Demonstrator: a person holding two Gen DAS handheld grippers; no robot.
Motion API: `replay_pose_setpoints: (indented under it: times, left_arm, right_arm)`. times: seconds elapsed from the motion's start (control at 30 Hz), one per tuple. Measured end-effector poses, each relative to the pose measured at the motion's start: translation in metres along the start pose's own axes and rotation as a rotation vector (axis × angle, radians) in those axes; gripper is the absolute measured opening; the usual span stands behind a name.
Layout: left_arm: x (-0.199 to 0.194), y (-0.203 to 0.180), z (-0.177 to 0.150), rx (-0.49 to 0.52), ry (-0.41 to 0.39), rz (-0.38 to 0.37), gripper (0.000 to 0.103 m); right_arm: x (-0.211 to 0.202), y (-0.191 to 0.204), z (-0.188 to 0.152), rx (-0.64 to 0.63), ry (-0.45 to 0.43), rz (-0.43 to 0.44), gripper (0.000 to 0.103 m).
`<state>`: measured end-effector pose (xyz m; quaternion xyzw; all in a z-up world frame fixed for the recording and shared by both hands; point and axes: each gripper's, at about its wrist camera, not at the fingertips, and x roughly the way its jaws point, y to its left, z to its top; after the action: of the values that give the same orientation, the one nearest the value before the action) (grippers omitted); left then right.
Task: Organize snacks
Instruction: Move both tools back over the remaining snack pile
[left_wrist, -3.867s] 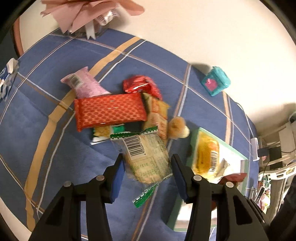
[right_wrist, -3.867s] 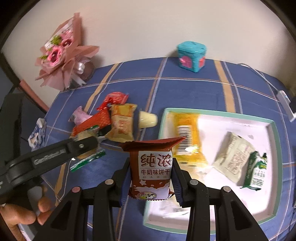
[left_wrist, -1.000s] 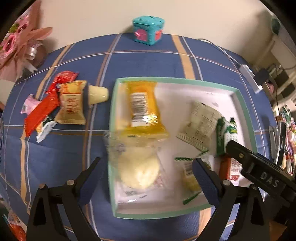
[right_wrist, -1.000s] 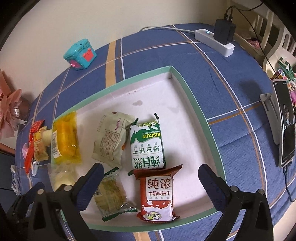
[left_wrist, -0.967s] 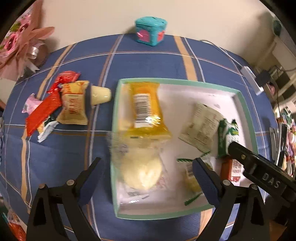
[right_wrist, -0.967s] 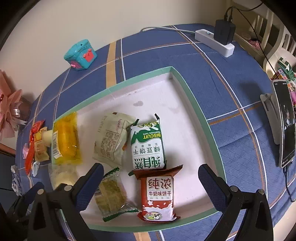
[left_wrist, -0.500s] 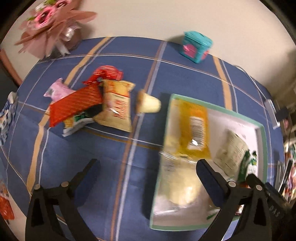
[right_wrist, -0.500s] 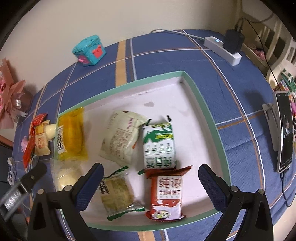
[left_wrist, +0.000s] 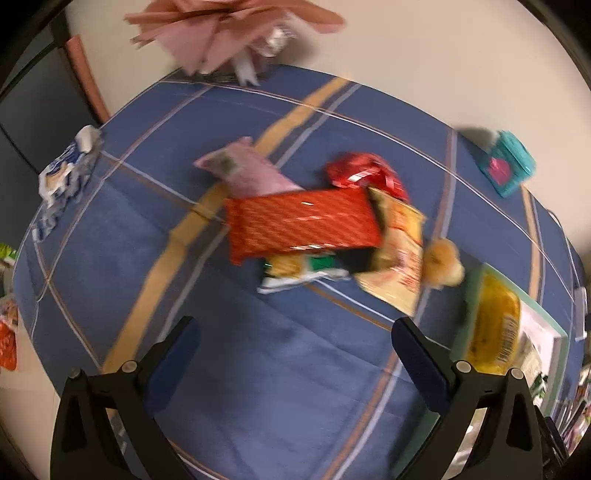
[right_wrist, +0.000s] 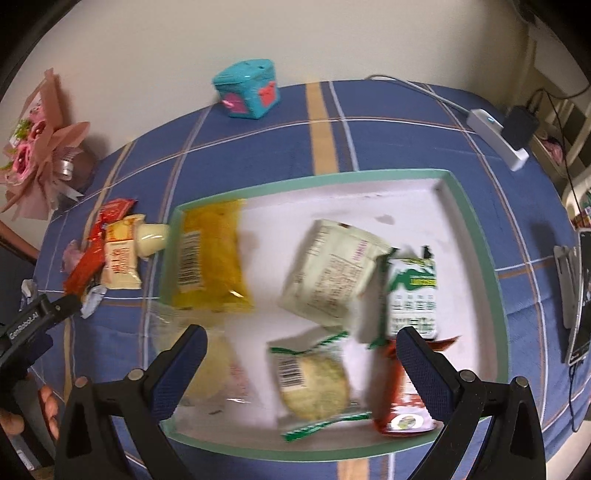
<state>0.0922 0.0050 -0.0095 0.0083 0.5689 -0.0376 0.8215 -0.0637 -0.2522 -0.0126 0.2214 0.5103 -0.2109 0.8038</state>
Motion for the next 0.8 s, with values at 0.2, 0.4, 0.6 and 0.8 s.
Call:
replay_pose_setpoints:
  times: [0.2,0.4,0.6,0.8]
  left_arm:
    - [0.002,0.03,0.009,-0.051,-0.003,0.006,0.103]
    - [0.002,0.057,0.02,-0.094,-0.005,0.018,0.103]
    - [0.006,0.077,0.028,-0.137,-0.001,0.025,0.103]
    - [0.011,0.085,0.036,-0.156,0.002,0.012,0.103]
  right_arm:
    - [0.004,0.036,0.001,-0.042,-0.005,0.041,0.103]
    - [0.011,0.081,-0.003,-0.117,-0.011,0.092,0.103]
    - [0.017,0.124,-0.008,-0.197,-0.014,0.147,0.103]
    - [0.021,0.148,-0.004,-0.222,-0.044,0.196,0.103]
